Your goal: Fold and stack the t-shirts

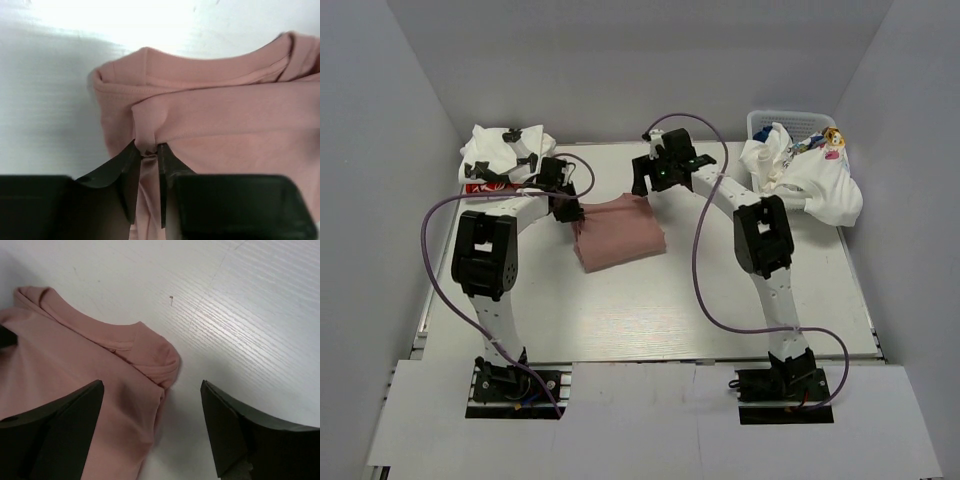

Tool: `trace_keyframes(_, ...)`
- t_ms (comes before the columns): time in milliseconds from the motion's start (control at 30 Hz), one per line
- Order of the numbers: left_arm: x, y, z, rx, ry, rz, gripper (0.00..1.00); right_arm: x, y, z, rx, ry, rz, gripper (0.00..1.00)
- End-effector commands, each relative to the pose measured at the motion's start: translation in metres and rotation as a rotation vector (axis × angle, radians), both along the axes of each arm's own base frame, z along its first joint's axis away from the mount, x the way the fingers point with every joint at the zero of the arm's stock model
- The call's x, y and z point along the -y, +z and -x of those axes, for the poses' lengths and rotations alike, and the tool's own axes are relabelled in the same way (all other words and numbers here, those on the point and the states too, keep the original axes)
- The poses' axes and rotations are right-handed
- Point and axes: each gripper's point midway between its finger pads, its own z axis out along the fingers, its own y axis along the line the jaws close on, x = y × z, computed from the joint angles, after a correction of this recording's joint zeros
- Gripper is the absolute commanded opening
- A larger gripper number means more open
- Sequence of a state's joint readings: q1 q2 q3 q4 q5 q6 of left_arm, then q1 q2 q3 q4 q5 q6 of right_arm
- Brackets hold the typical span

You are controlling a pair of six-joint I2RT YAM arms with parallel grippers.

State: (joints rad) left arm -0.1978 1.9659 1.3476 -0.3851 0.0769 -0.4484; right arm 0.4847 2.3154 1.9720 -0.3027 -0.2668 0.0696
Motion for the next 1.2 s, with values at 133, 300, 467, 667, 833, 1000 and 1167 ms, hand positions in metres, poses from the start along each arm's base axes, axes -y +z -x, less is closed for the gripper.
trace_keyframes(133,0.010,0.033,-0.024,0.120,-0.034,0.058,0.12,-0.015,-0.023,-0.010,-0.033,0.012,0.024,0.68)
trace_keyframes(300,-0.002,0.030,-0.024,0.131,-0.019,0.018,0.00,-0.026,-0.024,0.011,-0.084,0.076,-0.041,0.14)
trace_keyframes(467,-0.005,0.037,-0.009,0.162,-0.026,0.017,0.00,-0.019,0.002,0.024,-0.047,0.037,-0.090,0.00)
trace_keyframes(667,-0.010,0.091,0.000,0.305,-0.021,0.021,0.00,-0.010,0.057,0.040,0.076,0.024,-0.132,0.00)
trace_keyframes(833,-0.015,0.127,0.016,0.397,-0.013,0.010,0.00,-0.004,0.078,0.069,0.110,0.033,-0.124,0.00)
trace_keyframes(1000,-0.015,0.142,0.015,0.434,0.003,0.020,0.00,-0.004,0.110,0.065,0.176,0.001,-0.162,0.00)
trace_keyframes(1167,-0.019,0.145,-0.005,0.446,0.036,-0.008,0.00,-0.011,0.117,0.048,0.222,-0.013,-0.188,0.00)
